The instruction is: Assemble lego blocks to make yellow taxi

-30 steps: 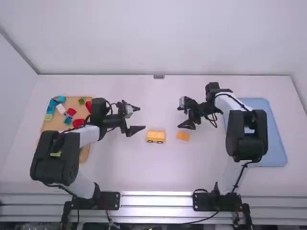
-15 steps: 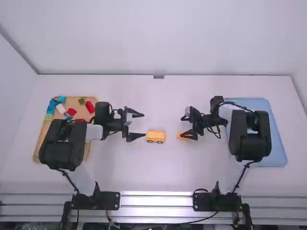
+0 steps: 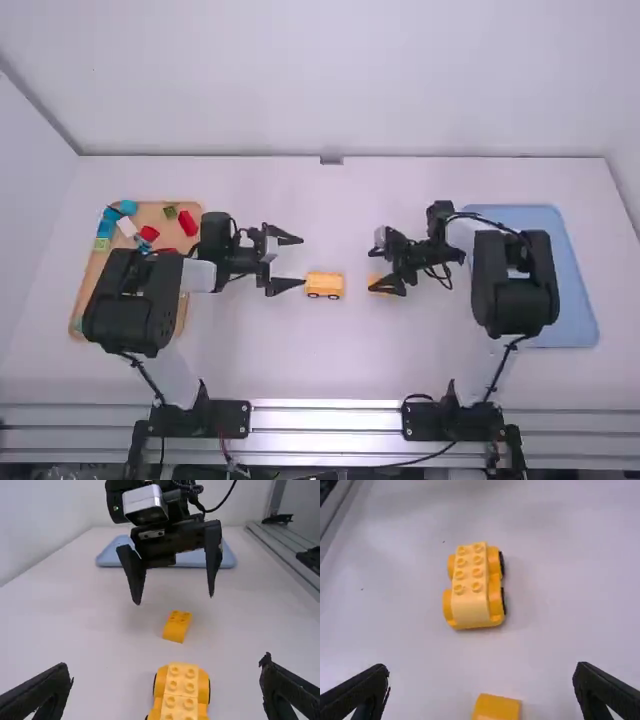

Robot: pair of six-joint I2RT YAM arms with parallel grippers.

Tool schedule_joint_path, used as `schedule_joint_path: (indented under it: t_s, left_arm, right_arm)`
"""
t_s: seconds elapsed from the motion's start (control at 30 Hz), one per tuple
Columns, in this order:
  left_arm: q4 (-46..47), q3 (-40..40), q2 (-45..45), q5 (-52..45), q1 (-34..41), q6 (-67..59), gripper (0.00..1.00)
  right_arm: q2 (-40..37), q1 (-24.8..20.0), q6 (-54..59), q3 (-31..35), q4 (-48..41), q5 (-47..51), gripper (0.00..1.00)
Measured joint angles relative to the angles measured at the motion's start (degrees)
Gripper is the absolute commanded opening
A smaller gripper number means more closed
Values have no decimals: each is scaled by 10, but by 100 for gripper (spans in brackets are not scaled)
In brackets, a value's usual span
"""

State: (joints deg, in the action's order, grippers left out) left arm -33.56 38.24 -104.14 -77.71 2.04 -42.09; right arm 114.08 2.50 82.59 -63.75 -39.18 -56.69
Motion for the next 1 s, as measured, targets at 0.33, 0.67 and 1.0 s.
schedule_joint_path:
  t_s: [0.33, 0.67, 1.0]
  left_arm:
    - [18, 0, 0, 19, 0, 0, 99]
    - [17, 0, 0, 41, 0, 0, 99]
    - [21, 0, 0, 45, 20, 0, 99]
  right_arm:
    - [-5, -37, -36, -23, -32, 41, 98]
    - [-6, -83, -132, 90, 218, -77, 98]
    - [-10, -70, -129, 105, 196, -71, 98]
